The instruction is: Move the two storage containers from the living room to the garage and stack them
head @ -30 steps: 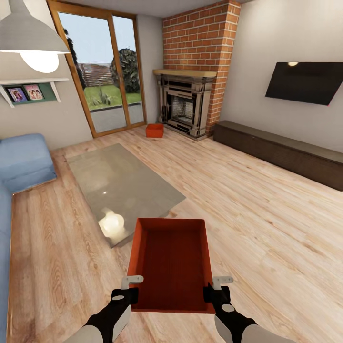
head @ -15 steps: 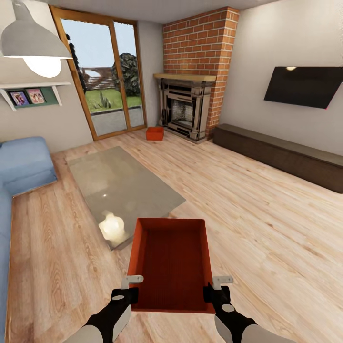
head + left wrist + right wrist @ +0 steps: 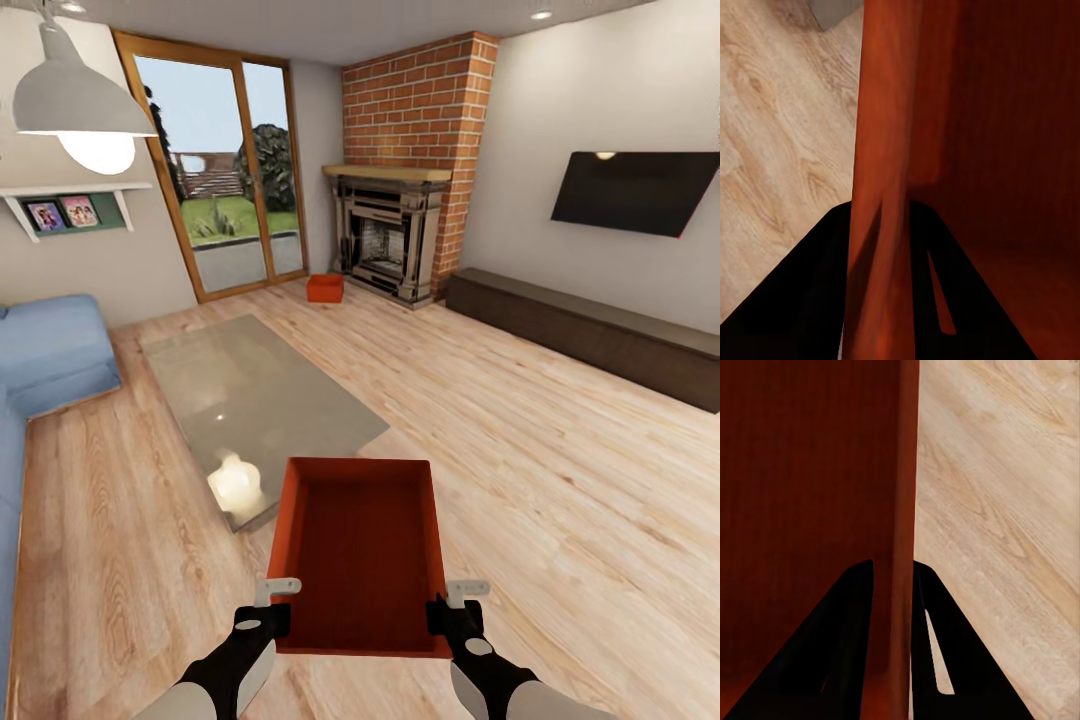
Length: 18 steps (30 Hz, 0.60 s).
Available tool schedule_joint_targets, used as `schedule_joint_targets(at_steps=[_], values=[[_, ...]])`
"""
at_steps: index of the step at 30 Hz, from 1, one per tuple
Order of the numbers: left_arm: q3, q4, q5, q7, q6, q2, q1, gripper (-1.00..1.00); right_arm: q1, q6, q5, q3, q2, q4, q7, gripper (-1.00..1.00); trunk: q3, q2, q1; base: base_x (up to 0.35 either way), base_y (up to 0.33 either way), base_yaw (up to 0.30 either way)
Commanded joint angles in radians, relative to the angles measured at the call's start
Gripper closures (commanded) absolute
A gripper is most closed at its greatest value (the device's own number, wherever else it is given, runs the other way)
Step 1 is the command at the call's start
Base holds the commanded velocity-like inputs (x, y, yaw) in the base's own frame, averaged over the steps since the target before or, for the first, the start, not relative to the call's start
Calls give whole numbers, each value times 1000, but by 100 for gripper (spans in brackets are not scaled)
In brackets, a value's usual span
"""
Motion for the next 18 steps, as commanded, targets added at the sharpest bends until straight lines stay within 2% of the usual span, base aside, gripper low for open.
schedule_joint_targets(at_steps=[1,18], values=[[16,-3,-14,11,7,0,0,100,-1,-4,-6,-30,0,1,-11,100,0,-2,1,0,0,0],[17,-3,-14,8,8,0,0,100,0,-3,-6,-30,0,1,-11,100,27,-2,1,0,0,0]])
